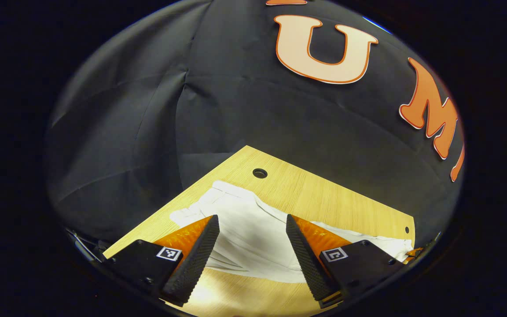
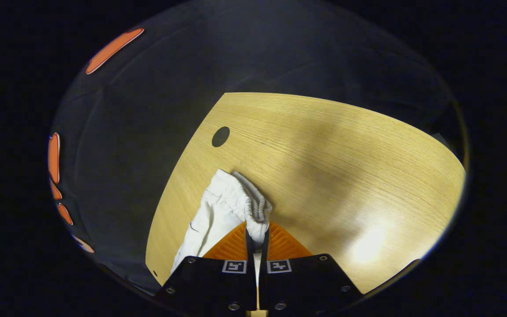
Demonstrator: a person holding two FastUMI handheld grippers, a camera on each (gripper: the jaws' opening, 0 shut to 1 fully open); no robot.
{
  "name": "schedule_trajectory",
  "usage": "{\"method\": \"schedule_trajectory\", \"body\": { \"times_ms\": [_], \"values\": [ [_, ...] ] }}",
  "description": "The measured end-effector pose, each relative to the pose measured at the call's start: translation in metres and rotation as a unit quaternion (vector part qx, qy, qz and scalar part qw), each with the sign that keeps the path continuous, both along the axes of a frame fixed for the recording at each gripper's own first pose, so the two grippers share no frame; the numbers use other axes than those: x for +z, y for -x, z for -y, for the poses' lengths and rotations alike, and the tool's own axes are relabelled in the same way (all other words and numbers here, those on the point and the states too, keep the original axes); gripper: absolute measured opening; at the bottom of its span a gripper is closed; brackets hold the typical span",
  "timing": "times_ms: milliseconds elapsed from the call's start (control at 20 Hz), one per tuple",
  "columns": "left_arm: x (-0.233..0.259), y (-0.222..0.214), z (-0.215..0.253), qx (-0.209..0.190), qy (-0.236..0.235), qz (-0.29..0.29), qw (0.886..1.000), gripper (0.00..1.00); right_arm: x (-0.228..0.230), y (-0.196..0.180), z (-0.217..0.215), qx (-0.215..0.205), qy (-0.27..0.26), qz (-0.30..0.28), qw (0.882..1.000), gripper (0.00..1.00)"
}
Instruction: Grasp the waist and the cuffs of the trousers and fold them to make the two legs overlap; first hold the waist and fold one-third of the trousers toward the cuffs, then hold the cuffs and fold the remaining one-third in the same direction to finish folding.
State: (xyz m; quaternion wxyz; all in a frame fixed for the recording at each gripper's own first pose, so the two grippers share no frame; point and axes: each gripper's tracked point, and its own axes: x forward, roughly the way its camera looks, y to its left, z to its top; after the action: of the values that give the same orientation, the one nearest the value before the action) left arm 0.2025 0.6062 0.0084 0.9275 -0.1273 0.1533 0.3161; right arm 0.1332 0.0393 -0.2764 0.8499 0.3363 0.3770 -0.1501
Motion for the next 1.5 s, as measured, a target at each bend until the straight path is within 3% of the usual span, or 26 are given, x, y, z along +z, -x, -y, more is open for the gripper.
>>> {"method": "schedule_trajectory", "body": {
  "times_ms": [400,600,900,1150,1500],
  "values": [
    [0.004,0.001,0.003,-0.010,0.012,0.005,1.000,1.00,0.045,-0.021,-0.053,0.065,0.041,0.059,0.995,0.02],
    [0.004,0.003,0.004,-0.023,0.008,0.000,1.000,1.00,0.082,-0.019,-0.096,0.110,0.107,0.089,0.984,0.02],
    [0.005,0.001,-0.004,-0.046,-0.020,-0.006,0.999,1.00,0.138,0.000,-0.126,0.168,0.135,0.128,0.968,0.02],
    [0.024,0.000,-0.014,-0.049,-0.016,0.004,0.999,1.00,0.129,0.023,-0.228,0.220,0.130,0.131,0.958,0.02],
    [0.016,-0.001,-0.040,-0.047,0.001,0.006,0.999,1.00,0.092,0.051,-0.283,0.292,0.135,0.091,0.942,0.02]
  ]
}}
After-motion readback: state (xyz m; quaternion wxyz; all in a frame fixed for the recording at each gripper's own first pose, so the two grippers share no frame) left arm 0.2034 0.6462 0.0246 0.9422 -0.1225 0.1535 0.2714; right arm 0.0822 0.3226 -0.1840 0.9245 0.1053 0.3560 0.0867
